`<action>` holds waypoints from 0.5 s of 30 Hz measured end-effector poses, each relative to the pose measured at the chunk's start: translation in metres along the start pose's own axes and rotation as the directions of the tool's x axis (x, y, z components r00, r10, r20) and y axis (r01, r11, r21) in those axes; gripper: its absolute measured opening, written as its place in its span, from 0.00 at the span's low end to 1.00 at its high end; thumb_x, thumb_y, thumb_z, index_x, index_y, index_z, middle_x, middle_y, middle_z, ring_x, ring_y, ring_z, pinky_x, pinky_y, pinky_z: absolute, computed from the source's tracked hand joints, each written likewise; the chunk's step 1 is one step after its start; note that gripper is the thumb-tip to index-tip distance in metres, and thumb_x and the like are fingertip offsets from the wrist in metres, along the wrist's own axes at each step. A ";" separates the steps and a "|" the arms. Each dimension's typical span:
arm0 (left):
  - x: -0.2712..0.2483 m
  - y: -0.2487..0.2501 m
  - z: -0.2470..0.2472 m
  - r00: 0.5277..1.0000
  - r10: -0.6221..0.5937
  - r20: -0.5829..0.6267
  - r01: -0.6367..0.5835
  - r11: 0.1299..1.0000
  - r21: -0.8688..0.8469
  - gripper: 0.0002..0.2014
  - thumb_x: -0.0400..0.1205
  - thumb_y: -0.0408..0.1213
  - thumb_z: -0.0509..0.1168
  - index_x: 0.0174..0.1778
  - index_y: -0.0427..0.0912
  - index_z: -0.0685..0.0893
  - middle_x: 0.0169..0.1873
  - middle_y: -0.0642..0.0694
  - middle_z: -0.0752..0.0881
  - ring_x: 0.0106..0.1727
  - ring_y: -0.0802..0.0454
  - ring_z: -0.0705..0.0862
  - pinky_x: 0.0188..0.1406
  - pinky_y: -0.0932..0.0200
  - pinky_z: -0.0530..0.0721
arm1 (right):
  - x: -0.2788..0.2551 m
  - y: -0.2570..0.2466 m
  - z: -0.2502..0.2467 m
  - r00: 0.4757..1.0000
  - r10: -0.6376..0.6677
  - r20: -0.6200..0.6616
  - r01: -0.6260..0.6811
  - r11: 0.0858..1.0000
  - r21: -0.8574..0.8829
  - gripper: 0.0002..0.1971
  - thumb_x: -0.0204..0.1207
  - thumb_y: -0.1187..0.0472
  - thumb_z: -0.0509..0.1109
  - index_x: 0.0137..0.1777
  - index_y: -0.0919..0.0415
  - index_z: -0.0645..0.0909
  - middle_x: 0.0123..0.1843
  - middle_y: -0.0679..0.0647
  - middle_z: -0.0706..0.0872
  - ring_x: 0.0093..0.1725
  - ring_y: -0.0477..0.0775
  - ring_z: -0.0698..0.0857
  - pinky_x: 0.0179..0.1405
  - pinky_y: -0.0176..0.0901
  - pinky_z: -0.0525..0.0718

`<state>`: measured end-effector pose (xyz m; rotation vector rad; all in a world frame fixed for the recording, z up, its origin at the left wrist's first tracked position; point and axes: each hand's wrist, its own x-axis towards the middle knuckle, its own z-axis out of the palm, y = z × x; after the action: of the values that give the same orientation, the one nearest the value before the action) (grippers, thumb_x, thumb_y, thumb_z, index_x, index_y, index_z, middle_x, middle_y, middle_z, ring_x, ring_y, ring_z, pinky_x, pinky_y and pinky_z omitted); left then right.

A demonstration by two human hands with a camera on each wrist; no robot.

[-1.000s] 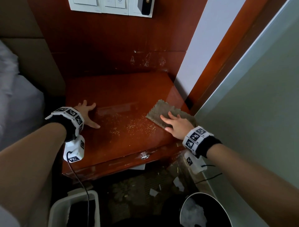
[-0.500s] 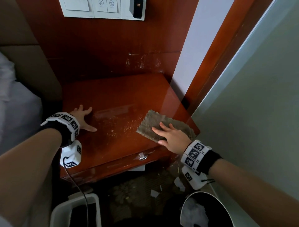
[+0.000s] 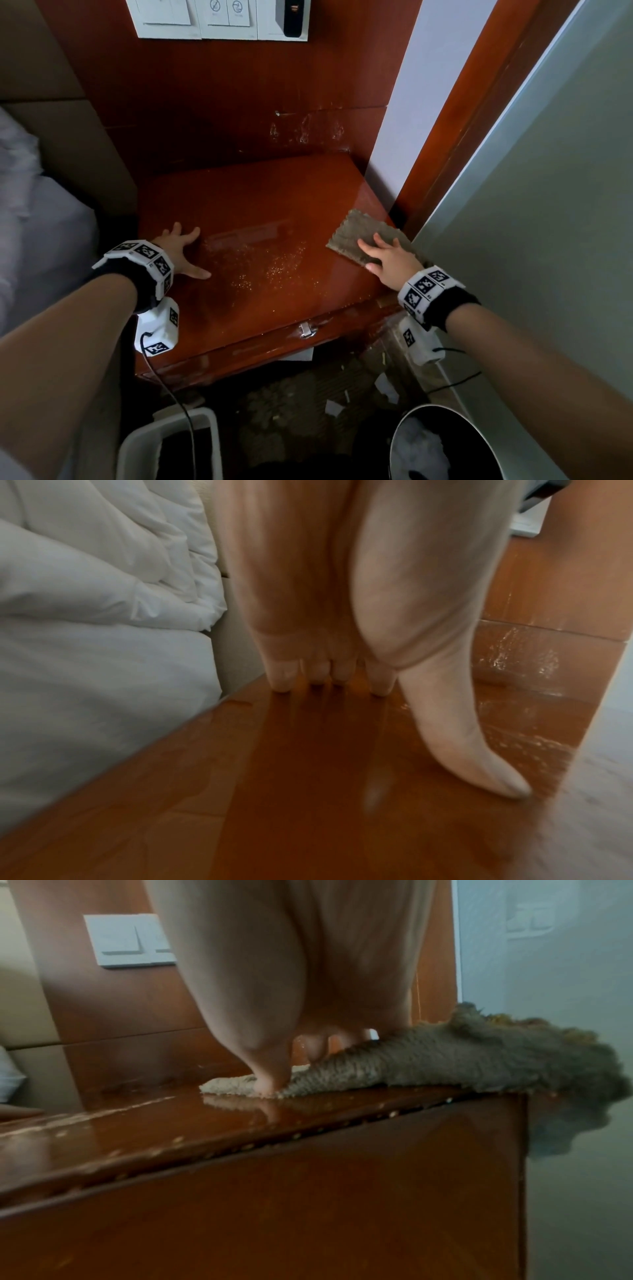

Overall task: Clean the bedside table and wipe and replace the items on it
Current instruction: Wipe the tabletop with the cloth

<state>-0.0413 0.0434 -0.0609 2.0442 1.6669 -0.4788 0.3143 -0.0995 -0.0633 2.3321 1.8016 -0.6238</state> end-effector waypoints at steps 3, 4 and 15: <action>0.000 0.000 0.000 1.000 -0.004 -0.003 0.004 1.000 0.003 0.53 0.71 0.53 0.74 0.83 0.52 0.43 0.83 0.41 0.39 0.84 0.39 0.42 0.82 0.41 0.51 | -0.010 -0.007 0.005 1.000 -0.019 0.005 0.019 1.000 0.012 0.27 0.86 0.55 0.54 0.82 0.38 0.51 0.86 0.47 0.46 0.84 0.68 0.45 0.76 0.78 0.51; 0.000 0.000 0.000 1.000 -0.005 -0.004 0.005 1.000 0.006 0.53 0.72 0.53 0.74 0.83 0.52 0.43 0.83 0.41 0.39 0.84 0.39 0.42 0.82 0.41 0.51 | -0.015 -0.010 0.007 0.999 -0.032 0.011 0.032 0.999 0.007 0.27 0.86 0.55 0.54 0.82 0.39 0.51 0.86 0.48 0.46 0.83 0.69 0.45 0.76 0.78 0.50; -0.003 -0.001 0.000 1.000 0.007 -0.001 -0.007 1.000 -0.014 0.52 0.72 0.53 0.73 0.83 0.52 0.43 0.83 0.40 0.38 0.84 0.38 0.41 0.82 0.42 0.51 | -0.048 -0.056 0.027 0.984 -0.155 0.083 0.159 0.986 -0.044 0.27 0.86 0.54 0.53 0.83 0.41 0.49 0.86 0.48 0.44 0.83 0.68 0.43 0.75 0.78 0.50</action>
<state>-0.0429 0.0405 -0.0595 2.0393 1.6584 -0.4628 0.2448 -0.1360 -0.0607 2.1175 1.9543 -0.6733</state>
